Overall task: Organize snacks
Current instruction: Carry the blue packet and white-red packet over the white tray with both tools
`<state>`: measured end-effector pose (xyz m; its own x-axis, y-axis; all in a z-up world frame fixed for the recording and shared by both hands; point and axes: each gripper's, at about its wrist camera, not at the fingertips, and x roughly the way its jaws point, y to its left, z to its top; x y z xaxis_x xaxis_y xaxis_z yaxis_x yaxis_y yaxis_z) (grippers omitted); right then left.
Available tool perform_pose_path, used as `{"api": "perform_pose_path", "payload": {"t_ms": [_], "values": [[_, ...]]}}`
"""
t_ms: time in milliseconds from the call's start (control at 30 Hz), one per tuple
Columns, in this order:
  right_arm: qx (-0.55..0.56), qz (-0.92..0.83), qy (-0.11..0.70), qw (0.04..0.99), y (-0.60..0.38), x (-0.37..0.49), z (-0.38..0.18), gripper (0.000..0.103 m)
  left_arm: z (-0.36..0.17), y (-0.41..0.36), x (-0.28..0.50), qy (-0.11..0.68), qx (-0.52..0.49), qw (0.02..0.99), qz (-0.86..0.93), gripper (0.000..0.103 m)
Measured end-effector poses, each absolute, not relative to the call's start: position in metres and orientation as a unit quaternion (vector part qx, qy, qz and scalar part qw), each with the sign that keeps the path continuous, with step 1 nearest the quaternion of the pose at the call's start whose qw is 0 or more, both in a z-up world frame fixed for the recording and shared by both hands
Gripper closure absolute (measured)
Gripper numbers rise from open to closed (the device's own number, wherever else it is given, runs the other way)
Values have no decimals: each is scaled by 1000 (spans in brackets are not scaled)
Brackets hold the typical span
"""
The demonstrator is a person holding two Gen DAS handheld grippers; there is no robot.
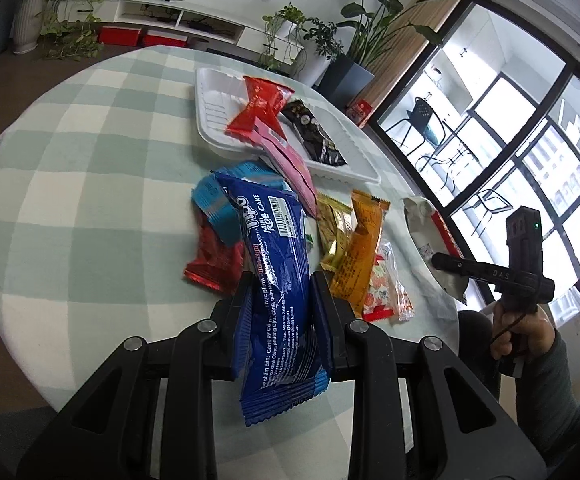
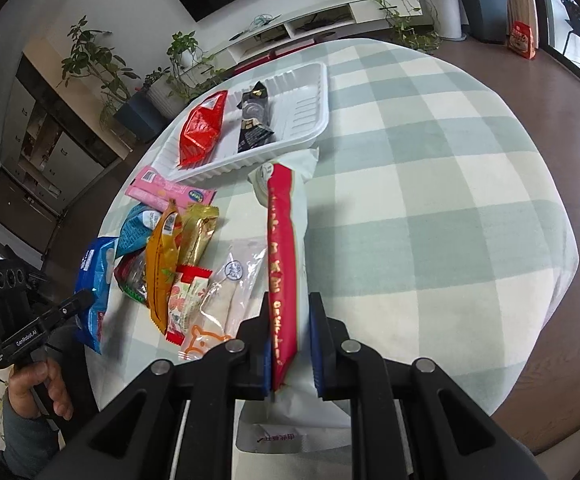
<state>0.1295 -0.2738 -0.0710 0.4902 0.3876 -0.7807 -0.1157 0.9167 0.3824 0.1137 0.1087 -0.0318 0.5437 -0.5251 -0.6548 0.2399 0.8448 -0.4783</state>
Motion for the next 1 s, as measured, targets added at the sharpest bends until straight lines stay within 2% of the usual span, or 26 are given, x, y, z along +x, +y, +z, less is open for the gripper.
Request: {"api": "perform_pose_path", "payload": {"t_ms": [433, 767, 1000], "values": [[155, 122, 424, 884, -311, 195, -11, 87, 39, 150, 208, 372, -129, 900, -189, 78], [122, 156, 400, 895, -266, 266, 24, 87, 70, 103, 296, 370, -74, 900, -217, 78], [114, 181, 411, 886, -230, 306, 18, 87, 58, 75, 337, 393, -73, 885, -238, 78]]}}
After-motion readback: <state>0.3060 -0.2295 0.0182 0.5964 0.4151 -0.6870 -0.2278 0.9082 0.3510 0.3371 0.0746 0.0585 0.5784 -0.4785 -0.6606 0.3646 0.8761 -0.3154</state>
